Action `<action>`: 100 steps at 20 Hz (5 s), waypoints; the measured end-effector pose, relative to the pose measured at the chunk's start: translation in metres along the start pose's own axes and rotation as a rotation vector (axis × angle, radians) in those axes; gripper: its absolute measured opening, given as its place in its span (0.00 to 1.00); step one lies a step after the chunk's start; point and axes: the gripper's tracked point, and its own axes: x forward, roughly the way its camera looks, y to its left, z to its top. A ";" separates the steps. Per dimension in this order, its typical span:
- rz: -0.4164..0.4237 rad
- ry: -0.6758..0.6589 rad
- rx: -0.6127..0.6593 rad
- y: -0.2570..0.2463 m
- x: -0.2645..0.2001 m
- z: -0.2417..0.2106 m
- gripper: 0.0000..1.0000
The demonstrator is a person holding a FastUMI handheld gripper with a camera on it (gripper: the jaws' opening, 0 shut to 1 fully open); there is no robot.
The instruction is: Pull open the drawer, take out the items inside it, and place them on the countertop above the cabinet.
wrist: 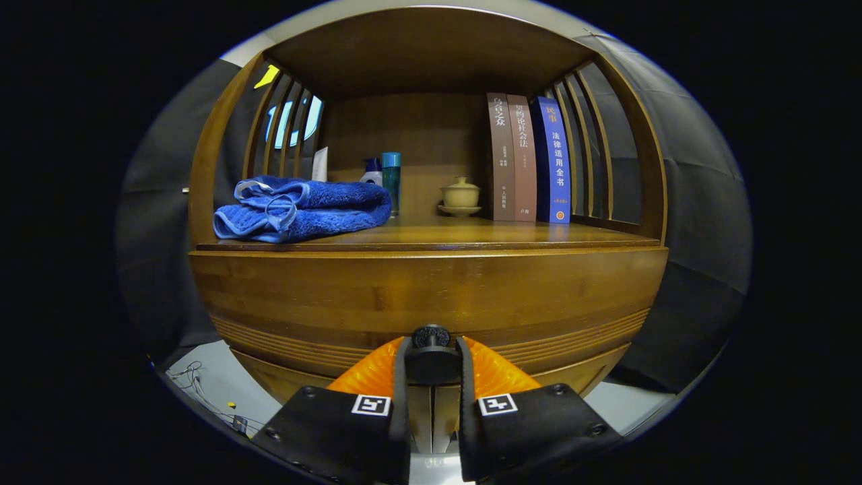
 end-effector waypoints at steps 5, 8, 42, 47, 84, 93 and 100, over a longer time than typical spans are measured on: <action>0.021 0.009 0.038 -0.001 -0.034 -0.005 0.33; 0.031 0.009 0.060 -0.003 -0.063 -0.011 0.33; 0.097 0.330 0.024 -0.029 -0.135 0.106 0.99; 0.105 0.513 -0.063 -0.019 -0.060 0.095 0.99; 0.151 0.754 0.097 -0.017 -0.043 0.138 0.23; 0.115 0.679 0.012 -0.006 0.069 0.151 0.23; 0.077 0.693 -0.037 -0.005 0.109 0.138 0.23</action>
